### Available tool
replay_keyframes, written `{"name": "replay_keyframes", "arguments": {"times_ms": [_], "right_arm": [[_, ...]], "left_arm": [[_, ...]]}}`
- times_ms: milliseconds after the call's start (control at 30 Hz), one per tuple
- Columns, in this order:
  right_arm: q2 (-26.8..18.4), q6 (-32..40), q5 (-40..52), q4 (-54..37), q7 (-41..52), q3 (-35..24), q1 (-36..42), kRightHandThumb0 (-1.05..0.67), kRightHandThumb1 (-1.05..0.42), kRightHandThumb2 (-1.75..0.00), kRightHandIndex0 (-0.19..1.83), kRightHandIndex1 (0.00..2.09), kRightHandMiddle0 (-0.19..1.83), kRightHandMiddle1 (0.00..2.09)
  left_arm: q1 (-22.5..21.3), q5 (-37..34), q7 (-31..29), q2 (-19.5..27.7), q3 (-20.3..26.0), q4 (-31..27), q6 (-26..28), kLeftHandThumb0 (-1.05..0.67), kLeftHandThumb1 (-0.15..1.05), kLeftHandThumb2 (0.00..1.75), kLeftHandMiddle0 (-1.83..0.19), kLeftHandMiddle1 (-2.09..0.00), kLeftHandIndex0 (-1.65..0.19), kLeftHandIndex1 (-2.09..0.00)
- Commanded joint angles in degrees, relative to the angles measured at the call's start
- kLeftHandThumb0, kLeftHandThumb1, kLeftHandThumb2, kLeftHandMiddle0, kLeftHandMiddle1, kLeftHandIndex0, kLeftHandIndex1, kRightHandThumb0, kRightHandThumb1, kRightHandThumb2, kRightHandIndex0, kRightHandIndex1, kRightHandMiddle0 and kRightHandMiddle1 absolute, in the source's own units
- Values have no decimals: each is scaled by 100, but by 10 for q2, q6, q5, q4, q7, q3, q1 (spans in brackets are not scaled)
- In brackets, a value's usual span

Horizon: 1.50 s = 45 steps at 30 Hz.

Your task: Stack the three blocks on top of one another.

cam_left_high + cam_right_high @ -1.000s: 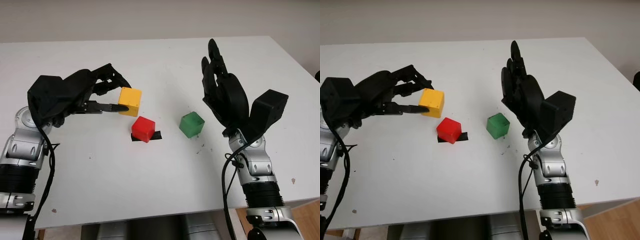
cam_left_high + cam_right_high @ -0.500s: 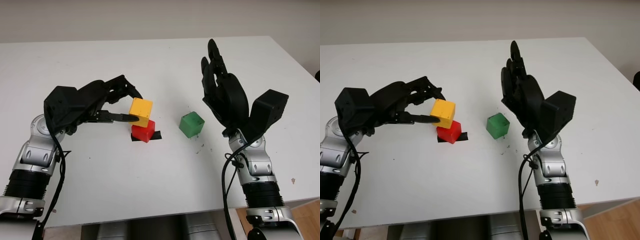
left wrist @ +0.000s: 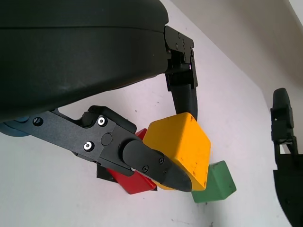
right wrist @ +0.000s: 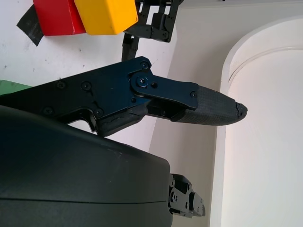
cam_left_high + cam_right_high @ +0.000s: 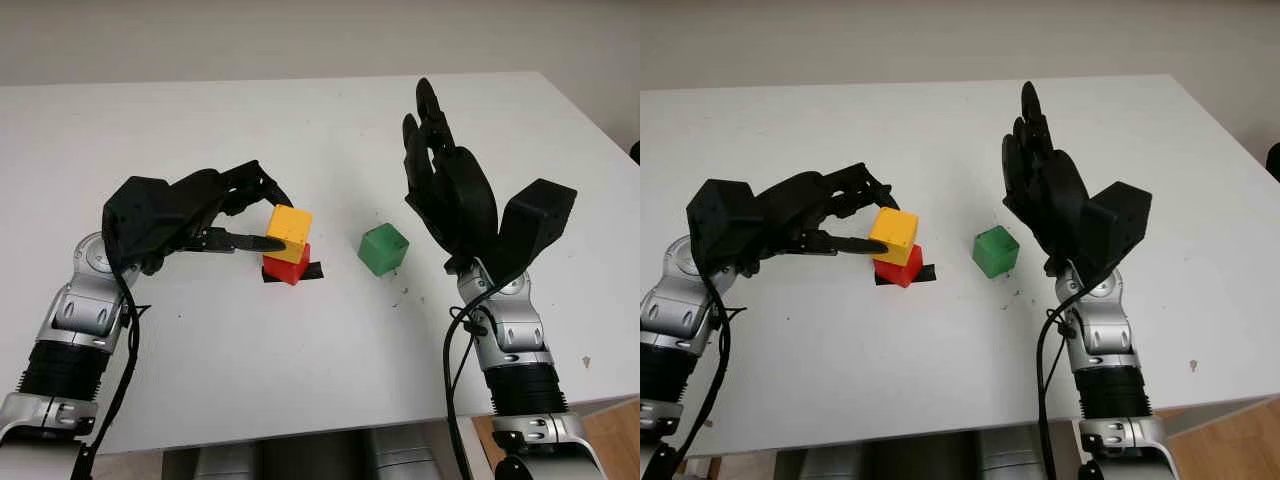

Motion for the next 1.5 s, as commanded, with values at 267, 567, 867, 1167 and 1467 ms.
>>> {"name": "replay_keyframes", "arguments": {"times_ms": [267, 567, 867, 1167, 1467], "right_arm": [[-5, -4, 1, -12, 5, -4, -1, -75, -105, -66, -19, 0, -19, 0], [-7, 1, -2, -15, 6, -2, -3, -76, -105, -68, -19, 0, -19, 0], [-5, 7, 0, -21, 4, -2, -2, -75, -105, -67, -19, 0, -19, 0], [-3, 5, 1, -20, 4, -4, -1, -76, -105, -67, -19, 0, -19, 0], [-5, 3, 1, -15, 6, -5, -1, -75, -105, -67, -19, 0, -19, 0]], "left_arm": [[-5, 35, 20, 0, -11, 26, -42, -42, 103, 6, -12, -5, -22, -166], [-13, 44, 26, -1, -12, 50, -53, -41, 102, 5, -14, -6, -25, -167], [-14, 50, 27, 1, -12, 53, -55, -41, 99, 4, -16, -6, -29, -166], [-13, 58, 1, 11, -20, 27, -13, -68, 96, 5, 6, -5, -17, -89], [-8, 61, -22, 18, -29, -2, 10, -81, 93, 5, 19, -1, -7, -7]]}}
